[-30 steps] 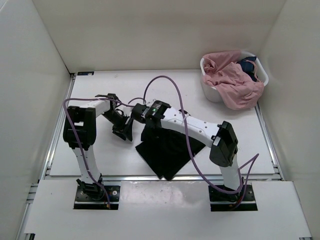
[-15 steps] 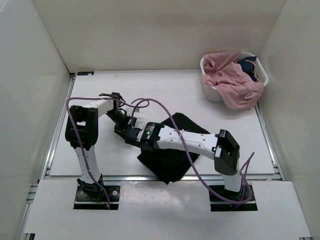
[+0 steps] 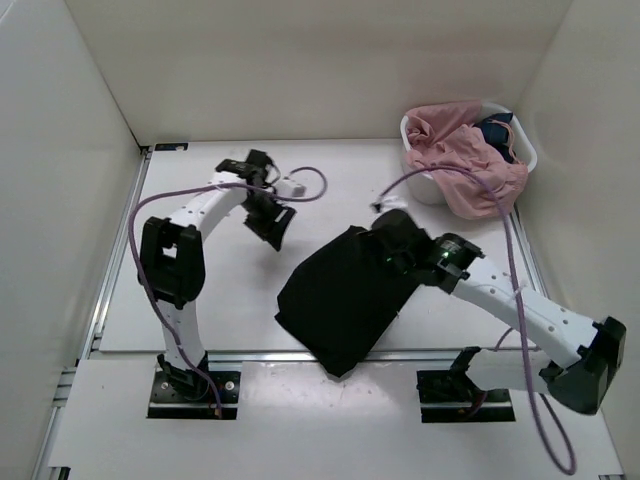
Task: Fold and stack the trousers
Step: Fold the trousers
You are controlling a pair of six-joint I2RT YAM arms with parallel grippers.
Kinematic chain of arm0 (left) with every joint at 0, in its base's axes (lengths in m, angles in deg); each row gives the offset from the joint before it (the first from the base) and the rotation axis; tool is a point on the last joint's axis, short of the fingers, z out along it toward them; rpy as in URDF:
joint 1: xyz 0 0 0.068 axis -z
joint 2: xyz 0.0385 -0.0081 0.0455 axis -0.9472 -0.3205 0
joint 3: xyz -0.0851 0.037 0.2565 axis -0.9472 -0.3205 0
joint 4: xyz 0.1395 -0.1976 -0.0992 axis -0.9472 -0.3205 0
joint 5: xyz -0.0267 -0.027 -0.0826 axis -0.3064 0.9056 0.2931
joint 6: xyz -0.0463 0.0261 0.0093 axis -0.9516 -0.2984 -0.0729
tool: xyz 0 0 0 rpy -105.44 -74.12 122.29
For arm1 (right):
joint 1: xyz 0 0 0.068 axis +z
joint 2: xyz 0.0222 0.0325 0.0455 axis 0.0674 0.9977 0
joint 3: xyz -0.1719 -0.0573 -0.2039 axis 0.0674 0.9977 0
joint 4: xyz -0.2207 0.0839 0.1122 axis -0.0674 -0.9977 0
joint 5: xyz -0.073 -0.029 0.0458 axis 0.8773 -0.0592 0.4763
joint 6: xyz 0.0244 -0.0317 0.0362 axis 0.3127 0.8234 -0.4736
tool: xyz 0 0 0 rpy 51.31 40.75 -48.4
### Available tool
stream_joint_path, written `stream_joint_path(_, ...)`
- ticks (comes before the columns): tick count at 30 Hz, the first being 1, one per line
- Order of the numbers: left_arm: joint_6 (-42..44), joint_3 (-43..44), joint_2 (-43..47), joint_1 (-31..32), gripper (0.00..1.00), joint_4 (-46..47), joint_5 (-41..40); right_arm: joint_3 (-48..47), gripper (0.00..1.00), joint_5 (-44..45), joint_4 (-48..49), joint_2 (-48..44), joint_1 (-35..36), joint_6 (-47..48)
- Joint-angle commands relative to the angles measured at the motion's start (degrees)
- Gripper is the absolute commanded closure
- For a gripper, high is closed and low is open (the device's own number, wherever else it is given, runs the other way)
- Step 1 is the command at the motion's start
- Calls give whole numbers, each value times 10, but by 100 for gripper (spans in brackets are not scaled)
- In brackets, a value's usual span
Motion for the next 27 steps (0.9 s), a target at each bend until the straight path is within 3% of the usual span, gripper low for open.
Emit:
stream_joint_path(1, 31, 18, 73, 125, 33, -25, -11, 107, 18, -54, 100, 9, -165, -77)
stream_joint_path(4, 48, -14, 81, 216, 31, -25, 6, 156, 18, -113, 171, 21, -281, -94)
stream_joint_path(7, 48, -66, 81, 293, 31, -11, 1, 173, 10, -178, 226, 63, -356, -94)
stream_joint_path(11, 23, -135, 66, 356, 30, 38, -47, 117, 2, -219, 248, 169, -383, -32)
stream_joint_path(15, 3, -174, 49, 369, 30, 84, -101, 104, 2, -263, 256, 224, -403, -7)
stream_joint_path(17, -3, -199, 44, 369, 31, 111, -147, 110, 7, -286, 262, 238, -417, -7)
stream_joint_path(24, 19, -263, 49, 369, 31, 192, -309, 211, 72, -332, 306, 244, -431, -43)
stream_joint_path(27, 57, -283, 55, 342, 31, 228, -370, 272, 71, -346, 349, 212, -413, -111)
